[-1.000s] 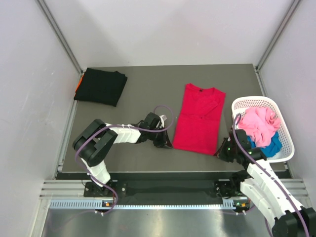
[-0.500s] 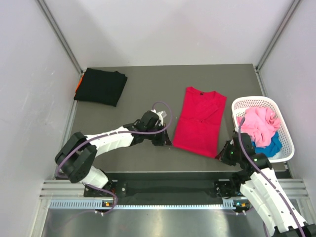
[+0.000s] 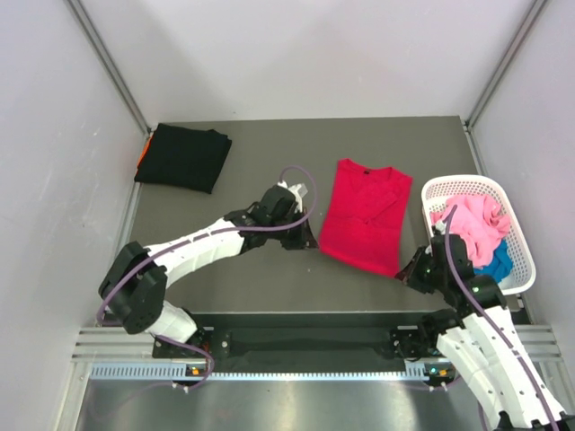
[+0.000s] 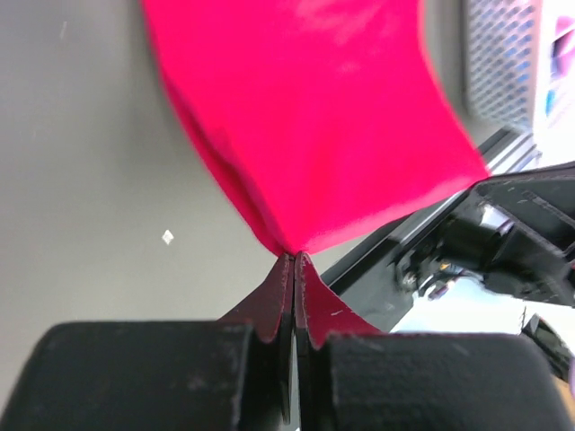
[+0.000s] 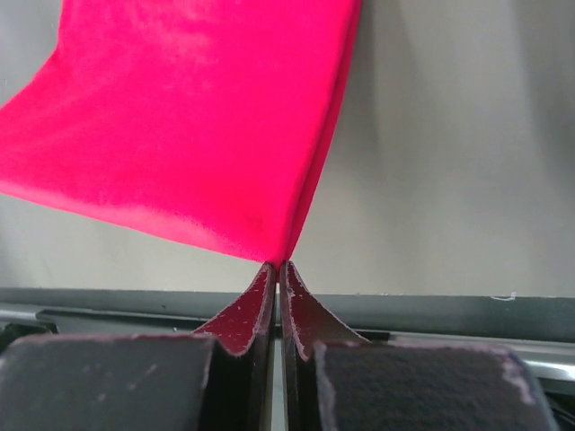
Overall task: Fold and stack the t-shirts
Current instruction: Fold the tshirt
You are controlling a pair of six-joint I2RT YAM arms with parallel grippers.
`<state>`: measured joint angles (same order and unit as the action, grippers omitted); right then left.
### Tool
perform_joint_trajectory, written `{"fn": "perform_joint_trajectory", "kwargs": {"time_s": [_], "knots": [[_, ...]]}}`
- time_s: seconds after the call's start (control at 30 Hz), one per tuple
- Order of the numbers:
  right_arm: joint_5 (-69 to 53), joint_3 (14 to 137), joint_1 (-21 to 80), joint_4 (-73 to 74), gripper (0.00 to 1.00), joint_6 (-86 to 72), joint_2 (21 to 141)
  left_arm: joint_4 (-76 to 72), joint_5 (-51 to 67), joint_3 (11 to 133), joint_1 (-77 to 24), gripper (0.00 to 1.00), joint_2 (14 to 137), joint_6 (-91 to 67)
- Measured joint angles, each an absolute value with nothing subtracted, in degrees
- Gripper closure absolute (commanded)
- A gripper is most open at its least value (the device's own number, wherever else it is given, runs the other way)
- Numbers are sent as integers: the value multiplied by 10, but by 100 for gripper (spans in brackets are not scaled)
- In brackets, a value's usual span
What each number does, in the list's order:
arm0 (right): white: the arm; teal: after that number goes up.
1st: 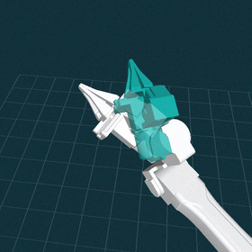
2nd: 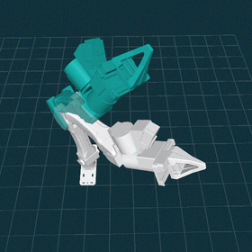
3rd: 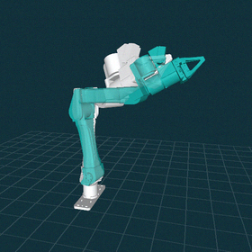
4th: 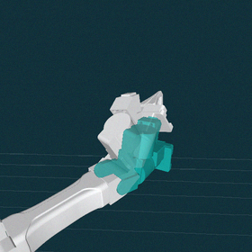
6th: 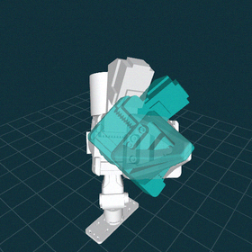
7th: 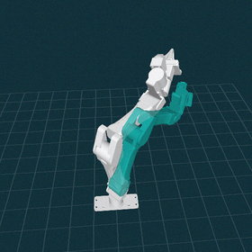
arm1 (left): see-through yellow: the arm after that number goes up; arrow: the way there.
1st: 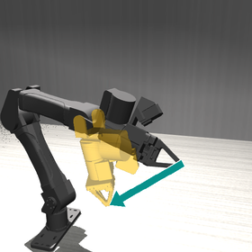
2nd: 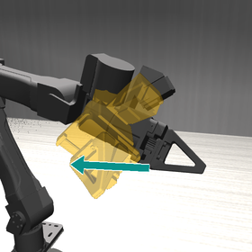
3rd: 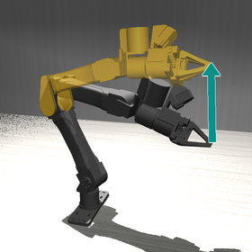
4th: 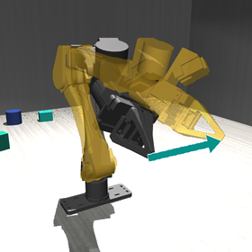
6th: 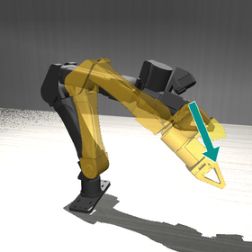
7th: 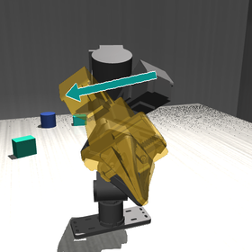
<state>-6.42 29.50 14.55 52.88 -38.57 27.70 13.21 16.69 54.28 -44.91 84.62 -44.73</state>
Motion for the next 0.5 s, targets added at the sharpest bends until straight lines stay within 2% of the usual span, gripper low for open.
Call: {"fn": "perform_joint_trajectory", "kwargs": {"time_s": [0.5], "knots": [[52, 434, 146, 483, 100, -319, 455, 196, 114, 817, -427, 100, 1019, -395]]}}
